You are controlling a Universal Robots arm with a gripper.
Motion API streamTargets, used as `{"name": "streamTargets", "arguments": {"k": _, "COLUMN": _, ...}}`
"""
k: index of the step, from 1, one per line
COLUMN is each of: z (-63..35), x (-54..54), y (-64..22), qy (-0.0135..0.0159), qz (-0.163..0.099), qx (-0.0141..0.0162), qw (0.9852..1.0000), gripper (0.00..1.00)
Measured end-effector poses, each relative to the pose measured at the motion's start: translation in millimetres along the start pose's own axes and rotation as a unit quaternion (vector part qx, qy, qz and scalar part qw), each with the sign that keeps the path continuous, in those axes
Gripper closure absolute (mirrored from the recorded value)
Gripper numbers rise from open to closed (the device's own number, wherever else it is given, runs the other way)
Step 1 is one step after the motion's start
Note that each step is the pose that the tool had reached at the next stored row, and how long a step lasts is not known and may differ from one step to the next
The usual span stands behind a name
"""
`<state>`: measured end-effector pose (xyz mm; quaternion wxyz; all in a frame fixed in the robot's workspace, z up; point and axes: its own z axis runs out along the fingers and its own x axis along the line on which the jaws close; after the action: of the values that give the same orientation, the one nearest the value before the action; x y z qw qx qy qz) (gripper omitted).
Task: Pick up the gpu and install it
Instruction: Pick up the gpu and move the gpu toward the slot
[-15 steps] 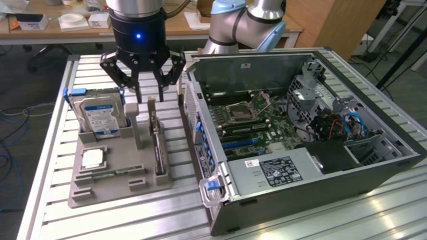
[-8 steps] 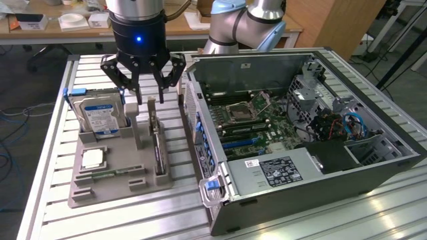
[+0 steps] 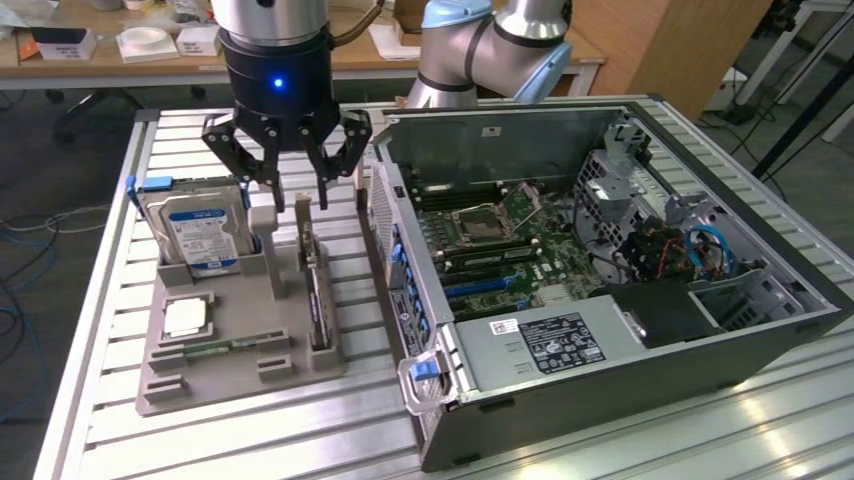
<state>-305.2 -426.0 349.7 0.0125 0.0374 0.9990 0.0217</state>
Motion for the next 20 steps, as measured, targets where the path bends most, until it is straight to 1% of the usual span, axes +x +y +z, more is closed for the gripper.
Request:
{"name": "streamTargets", "arguments": {"k": 8, "z": 3.7, "x": 0.1, "y": -0.7, "qy": 0.0, "qz": 0.0, "qx": 0.0, "qw": 1.0, "gripper": 0.53}}
{"name": "streamTargets", "arguments": {"k": 20, "z": 14.6, "x": 0.3, "y": -1.2, "qy": -0.0002, "qz": 0.0, "qx": 0.0, "qw": 1.0, "gripper": 0.53}}
